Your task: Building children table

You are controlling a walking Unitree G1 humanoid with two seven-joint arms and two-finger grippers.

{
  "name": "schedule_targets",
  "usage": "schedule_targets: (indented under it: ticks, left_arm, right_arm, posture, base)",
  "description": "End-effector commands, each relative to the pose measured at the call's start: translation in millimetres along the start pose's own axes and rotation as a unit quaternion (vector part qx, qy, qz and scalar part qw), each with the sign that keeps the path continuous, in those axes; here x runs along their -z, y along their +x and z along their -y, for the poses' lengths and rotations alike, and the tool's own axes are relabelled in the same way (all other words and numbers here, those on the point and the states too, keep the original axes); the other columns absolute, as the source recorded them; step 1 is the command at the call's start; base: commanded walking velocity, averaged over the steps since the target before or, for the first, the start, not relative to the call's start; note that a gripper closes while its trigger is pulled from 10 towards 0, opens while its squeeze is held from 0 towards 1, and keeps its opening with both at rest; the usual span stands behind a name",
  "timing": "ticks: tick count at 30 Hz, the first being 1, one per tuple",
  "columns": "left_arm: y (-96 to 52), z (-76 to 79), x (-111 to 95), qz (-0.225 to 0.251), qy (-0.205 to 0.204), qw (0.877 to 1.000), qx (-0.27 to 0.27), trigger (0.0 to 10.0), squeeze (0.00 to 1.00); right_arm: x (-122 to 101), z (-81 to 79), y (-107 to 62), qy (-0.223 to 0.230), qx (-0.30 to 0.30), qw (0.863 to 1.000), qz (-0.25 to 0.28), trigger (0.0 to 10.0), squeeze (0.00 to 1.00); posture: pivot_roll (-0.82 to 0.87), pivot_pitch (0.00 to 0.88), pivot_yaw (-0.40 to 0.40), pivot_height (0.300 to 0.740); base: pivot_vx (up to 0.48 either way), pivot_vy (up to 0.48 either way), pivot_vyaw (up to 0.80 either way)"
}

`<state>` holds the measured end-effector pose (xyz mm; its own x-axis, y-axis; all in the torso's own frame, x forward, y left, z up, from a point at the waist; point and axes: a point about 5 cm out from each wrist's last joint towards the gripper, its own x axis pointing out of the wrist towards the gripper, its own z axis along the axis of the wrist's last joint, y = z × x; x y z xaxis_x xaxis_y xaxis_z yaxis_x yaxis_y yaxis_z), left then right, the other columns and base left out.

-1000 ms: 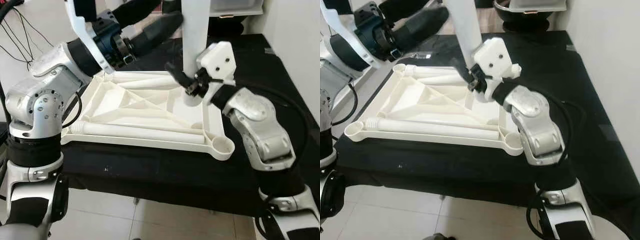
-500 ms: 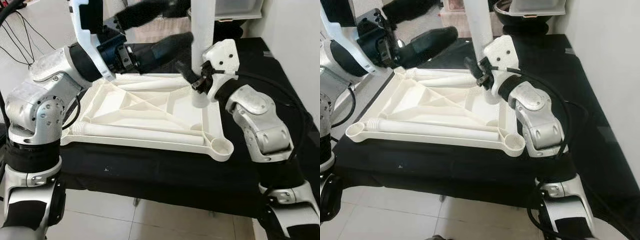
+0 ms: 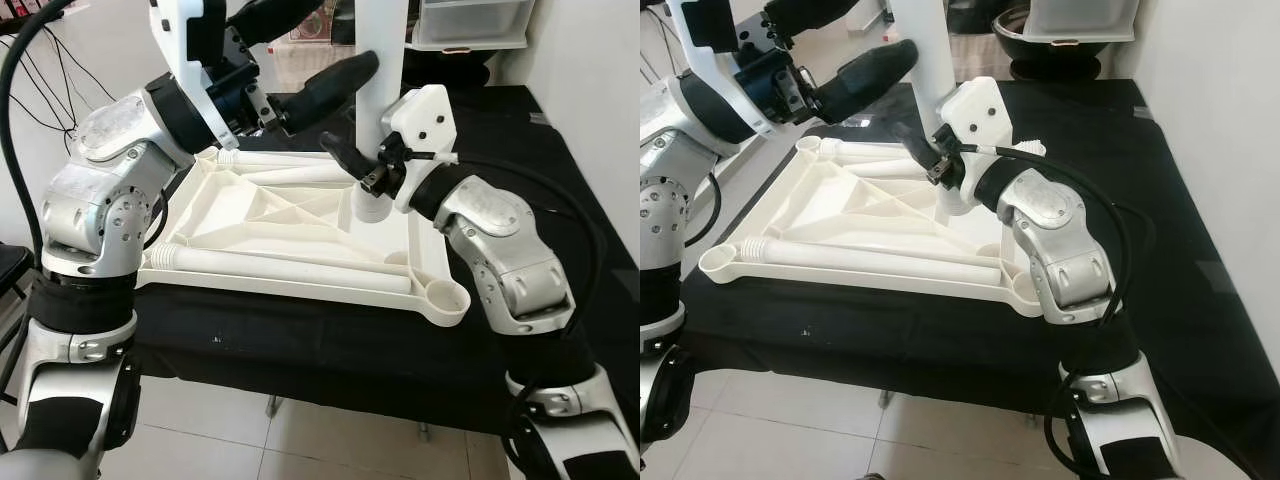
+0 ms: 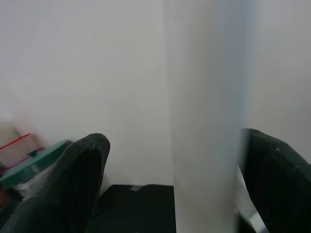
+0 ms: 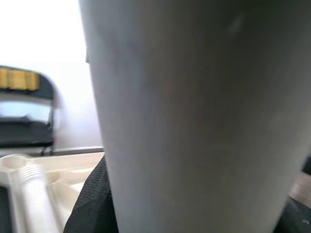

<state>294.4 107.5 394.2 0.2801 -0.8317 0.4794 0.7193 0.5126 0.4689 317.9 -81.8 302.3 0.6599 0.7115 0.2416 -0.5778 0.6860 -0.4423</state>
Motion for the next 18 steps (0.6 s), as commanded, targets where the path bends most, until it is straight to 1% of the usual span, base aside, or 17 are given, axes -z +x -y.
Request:
schedule_targets:
  ticks: [1,3,6,7,8,9,10,11,12,14,15,16,18]
  left_arm:
    - [5.5,1.4,1,0.0,0.0,1.0,0.014,10.0,0.0]
    - [6.7,2.1,1,0.001,-0.001,1.0,0.018,10.0,0.0]
    - [12.1,9.9,4,0.004,-0.013,0.999,0.041,10.0,0.0]
    - [12.1,9.9,4,0.004,-0.013,0.999,0.041,10.0,0.0]
    - [11.6,12.3,3,0.007,-0.015,0.999,0.042,10.0,0.0]
    - [11.6,12.3,3,0.007,-0.015,0.999,0.042,10.0,0.0]
    - [5.7,11.6,-3,0.022,-0.019,0.999,0.029,10.0,0.0]
    - [5.7,11.6,-3,0.022,-0.019,0.999,0.029,10.0,0.0]
    - [1.7,8.5,-8,0.034,-0.026,0.999,0.013,10.0,0.0]
    - [-4.4,3.3,-16,0.046,-0.033,0.998,-0.012,10.0,0.0]
    - [-4.4,3.3,-16,0.046,-0.033,0.998,-0.012,10.0,0.0]
    - [-6.2,1.6,-18,0.047,-0.032,0.998,-0.02,10.0,0.0]
    - [-17.3,-2.7,-24,0.044,-0.027,0.998,-0.026,10.0,0.0]
  right_arm:
    - [-7,-15.9,5.6,-0.007,-0.035,0.999,0.014,10.0,0.0]
    - [-6,-15.9,5.8,-0.007,-0.034,0.999,0.013,10.0,0.0]
    - [-3,-12.1,5.9,-0.011,-0.022,1.0,0.002,10.0,0.0]
    - [-3,-12.1,5.9,-0.011,-0.022,1.0,0.002,10.0,0.0]
    - [0,-5.6,5.6,-0.01,0.001,1.0,-0.006,10.0,0.0]
    - [0,-5.6,5.6,-0.01,0.001,1.0,-0.006,10.0,0.0]
    - [8,16.8,1.8,-0.007,0.072,0.997,-0.027,10.0,0.0]
    - [8,16.8,1.8,-0.007,0.072,0.997,-0.027,10.0,0.0]
    - [14,31.9,-3.2,-0.007,0.113,0.993,-0.045,10.0,0.0]
    - [21,51.2,-12.2,-0.011,0.155,0.986,-0.067,10.0,0.0]
    - [21,51.2,-12.2,-0.011,0.155,0.986,-0.067,10.0,0.0]
    - [22,55.6,-14.9,-0.013,0.161,0.984,-0.07,10.0,0.0]
    - [23,62.7,-18.3,-0.016,0.176,0.981,-0.079,10.0,0.0]
  posture:
    - [0.01,0.046,0.06,0.74]
    - [0.01,0.048,0.061,0.74]
    - [0.01,0.049,0.062,0.74]
    - [0.01,0.049,0.062,0.74]
    - [0.01,0.049,0.062,0.74]
    - [0.01,0.049,0.062,0.74]
    - [0.01,0.057,0.059,0.74]
    - [0.01,0.057,0.059,0.74]
    - [0.02,0.058,0.055,0.74]
    - [0.02,0.062,0.049,0.74]
    - [0.02,0.062,0.049,0.74]
    - [0.02,0.064,0.046,0.74]
    - [0.02,0.066,0.044,0.74]
  base:
    - [0.0,0.0,0.0]
    - [0.0,0.0,0.0]
    - [0.0,0.0,0.0]
    - [0.0,0.0,0.0]
    - [0.0,0.0,0.0]
    - [0.0,0.0,0.0]
    - [0.0,0.0,0.0]
    - [0.0,0.0,0.0]
    - [0.0,0.0,0.0]
    - [0.0,0.0,0.0]
    - [0.0,0.0,0.0]
    - [0.0,0.0,0.0]
    - [0.0,0.0,0.0]
